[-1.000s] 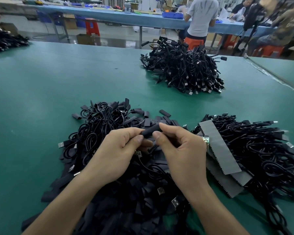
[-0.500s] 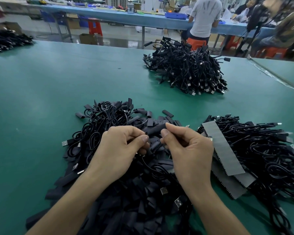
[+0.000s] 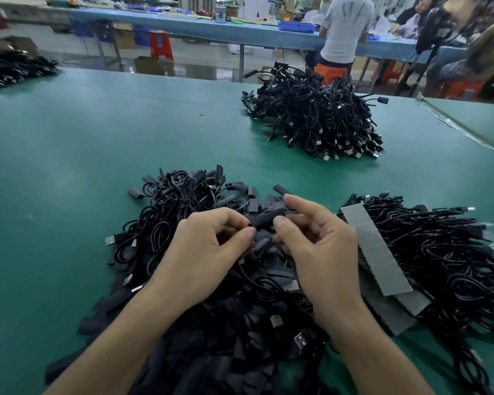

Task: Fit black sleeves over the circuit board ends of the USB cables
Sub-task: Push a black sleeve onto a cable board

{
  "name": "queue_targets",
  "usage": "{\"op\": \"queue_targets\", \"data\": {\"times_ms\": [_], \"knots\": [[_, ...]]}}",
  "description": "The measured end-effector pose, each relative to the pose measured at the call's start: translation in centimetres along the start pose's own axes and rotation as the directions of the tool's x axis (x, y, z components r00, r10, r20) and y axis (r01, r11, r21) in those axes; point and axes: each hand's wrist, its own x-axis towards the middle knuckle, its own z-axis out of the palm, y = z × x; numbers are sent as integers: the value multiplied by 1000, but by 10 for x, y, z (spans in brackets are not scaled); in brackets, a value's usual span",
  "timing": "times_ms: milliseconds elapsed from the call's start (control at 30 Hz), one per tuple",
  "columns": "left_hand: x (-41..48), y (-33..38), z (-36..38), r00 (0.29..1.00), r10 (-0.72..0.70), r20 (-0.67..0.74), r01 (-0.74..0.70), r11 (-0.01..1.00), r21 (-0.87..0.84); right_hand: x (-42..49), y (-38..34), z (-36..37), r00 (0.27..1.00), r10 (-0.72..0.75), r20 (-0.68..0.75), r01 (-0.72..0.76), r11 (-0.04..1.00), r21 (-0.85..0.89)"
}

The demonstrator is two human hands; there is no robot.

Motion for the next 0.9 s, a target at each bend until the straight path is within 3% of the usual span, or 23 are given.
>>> {"op": "queue_targets", "data": {"times_ms": [67, 200, 333, 400, 500, 633, 767, 900], "knots": [[0, -1, -2, 998, 47, 37, -47, 999, -7, 4, -5, -4, 1000, 16, 15, -17, 998, 61], [0, -5, -3, 987, 71, 142, -81, 994, 68, 10, -14, -13, 992, 119, 32, -123, 922, 368], [0, -3, -3, 990, 47, 136, -56, 996, 62, 11, -17, -15, 993, 110, 52, -121, 907, 404], [2, -4, -4, 998, 46, 42, -47, 999, 16, 10, -14, -14, 995, 98, 31, -103, 959, 264], [8, -6, -16, 976, 14, -215, -16, 1000, -7, 11, -6, -17, 994, 66, 83, -56, 992, -110], [16, -15, -35, 914, -22, -405, 38, 999, 31, 4, 3, -14, 946, 117, 303, 68, 842, -536], [16, -16, -34, 943, -28, -332, 128, 951, 282, -11, 4, 0, 891, 168, 422, 193, 701, -687], [13, -18, -27, 977, -121, -176, 173, 930, 324, -18, 6, 7, 874, 145, 463, 262, 661, -703]]}}
